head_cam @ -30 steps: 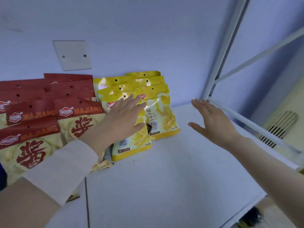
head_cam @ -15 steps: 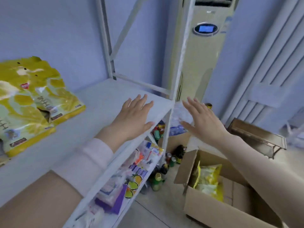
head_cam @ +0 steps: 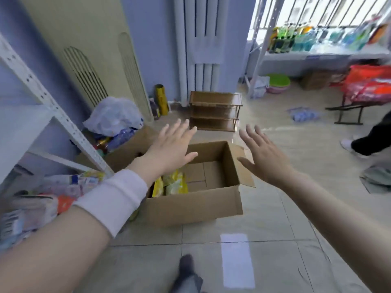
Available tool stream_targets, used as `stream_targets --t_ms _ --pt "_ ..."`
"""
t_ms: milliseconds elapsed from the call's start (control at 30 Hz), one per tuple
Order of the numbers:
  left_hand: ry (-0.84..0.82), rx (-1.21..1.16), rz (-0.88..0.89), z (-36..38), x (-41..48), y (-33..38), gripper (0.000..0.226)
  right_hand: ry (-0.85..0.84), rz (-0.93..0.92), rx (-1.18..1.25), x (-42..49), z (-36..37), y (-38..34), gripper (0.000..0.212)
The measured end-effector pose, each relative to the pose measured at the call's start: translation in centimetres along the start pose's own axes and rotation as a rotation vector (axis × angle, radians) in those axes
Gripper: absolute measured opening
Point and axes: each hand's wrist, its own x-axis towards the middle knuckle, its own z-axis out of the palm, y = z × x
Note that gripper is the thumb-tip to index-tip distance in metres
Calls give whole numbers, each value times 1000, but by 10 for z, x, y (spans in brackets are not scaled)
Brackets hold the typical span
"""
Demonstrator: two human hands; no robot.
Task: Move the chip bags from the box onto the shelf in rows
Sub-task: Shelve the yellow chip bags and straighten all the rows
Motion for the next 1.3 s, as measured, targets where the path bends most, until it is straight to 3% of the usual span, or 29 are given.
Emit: stream_targets --t_ms 400,767,1033,1300 --pt "-55 -109 193 60 189 110 69 -28 171 48 47 26 183 66" --pt "-196 -186 108 99 296 151 68 -143 177 91 103 46 299 66" --pt "-222 -245 -217 133 355 165 67 -314 -17 147 177 87 376 67" --pt "-329 -377 -724 167 366 203 63 -511 -293 202 242 115 434 68"
